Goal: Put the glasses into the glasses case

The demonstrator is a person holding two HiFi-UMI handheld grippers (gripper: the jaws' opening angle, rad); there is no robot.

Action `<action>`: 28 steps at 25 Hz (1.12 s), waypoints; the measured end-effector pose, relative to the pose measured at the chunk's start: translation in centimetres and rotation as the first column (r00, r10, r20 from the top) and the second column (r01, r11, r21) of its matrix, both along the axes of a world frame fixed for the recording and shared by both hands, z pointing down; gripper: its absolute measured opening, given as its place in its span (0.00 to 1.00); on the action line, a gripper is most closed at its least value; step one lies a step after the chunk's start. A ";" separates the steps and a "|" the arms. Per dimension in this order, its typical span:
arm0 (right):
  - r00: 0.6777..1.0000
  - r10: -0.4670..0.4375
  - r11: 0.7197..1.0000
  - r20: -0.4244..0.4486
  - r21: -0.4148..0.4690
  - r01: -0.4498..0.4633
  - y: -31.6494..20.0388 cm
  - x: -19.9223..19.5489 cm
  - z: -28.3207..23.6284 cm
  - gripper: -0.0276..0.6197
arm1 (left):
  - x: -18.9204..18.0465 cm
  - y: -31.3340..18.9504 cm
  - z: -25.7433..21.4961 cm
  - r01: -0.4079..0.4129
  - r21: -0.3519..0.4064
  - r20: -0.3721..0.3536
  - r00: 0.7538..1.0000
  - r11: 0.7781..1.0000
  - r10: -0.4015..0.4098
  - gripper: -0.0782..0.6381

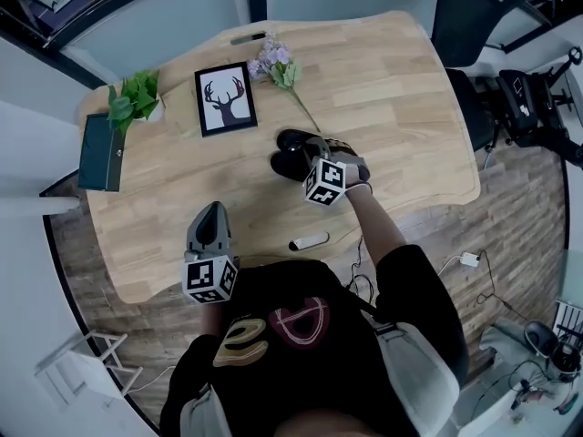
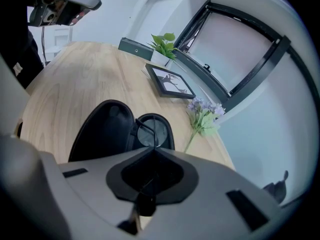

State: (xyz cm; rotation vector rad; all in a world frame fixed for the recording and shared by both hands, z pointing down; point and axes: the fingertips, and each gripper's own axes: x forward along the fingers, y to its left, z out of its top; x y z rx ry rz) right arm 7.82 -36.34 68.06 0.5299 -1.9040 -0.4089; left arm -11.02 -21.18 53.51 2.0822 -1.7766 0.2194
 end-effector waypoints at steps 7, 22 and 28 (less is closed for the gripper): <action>1.000 0.004 1.000 -0.014 0.007 -0.004 -0.3 0.0 0.4 0.07 | -0.1 0.0 0.3 0.000 -0.004 0.011 1.000 1.000 0.000 0.13; 0.995 0.059 0.998 0.084 0.000 -0.060 -1.0 0.2 -0.7 0.19 | -0.2 0.4 1.0 -0.002 -0.027 0.014 1.000 1.000 0.003 0.13; 0.982 0.104 0.994 0.159 -0.029 -0.101 -1.2 0.6 -2.5 0.23 | 0.1 0.2 1.1 -0.014 -0.024 0.014 1.000 1.000 0.014 0.13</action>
